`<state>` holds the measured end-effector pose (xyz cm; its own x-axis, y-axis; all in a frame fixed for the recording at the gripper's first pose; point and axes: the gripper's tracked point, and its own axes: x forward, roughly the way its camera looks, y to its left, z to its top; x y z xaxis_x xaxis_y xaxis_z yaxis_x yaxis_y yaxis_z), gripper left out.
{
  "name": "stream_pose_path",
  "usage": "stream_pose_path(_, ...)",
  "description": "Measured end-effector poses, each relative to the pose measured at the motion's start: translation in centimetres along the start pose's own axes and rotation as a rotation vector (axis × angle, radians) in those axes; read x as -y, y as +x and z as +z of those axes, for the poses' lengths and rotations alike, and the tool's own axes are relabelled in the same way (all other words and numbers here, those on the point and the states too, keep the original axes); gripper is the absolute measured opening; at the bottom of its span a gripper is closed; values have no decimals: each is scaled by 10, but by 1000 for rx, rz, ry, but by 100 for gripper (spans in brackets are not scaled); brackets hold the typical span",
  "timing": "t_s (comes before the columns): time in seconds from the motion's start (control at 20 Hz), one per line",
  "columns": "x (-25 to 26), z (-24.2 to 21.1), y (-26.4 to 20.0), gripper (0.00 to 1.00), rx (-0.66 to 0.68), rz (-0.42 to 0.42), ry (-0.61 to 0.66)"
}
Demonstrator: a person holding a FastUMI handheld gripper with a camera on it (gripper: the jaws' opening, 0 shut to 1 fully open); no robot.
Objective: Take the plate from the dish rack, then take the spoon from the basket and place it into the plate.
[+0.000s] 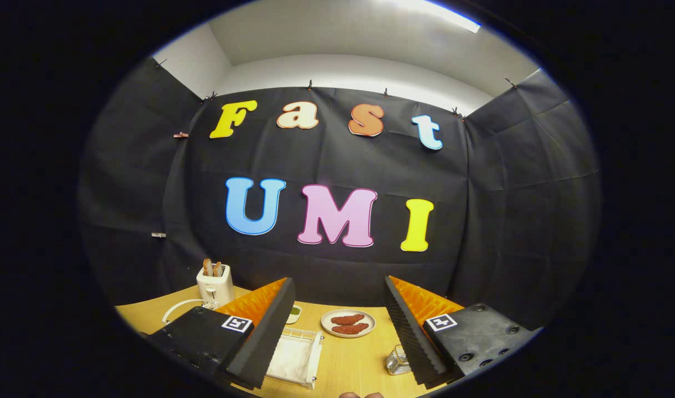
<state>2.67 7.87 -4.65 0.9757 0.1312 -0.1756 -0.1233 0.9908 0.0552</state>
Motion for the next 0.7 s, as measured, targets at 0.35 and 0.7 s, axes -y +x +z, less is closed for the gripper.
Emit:
stream_pose_path(0.35, -63, -42, 54, 98, -149, 94, -21)
stream_pose_path(0.7, -120, -132, 100, 94, -470, 123, -62)
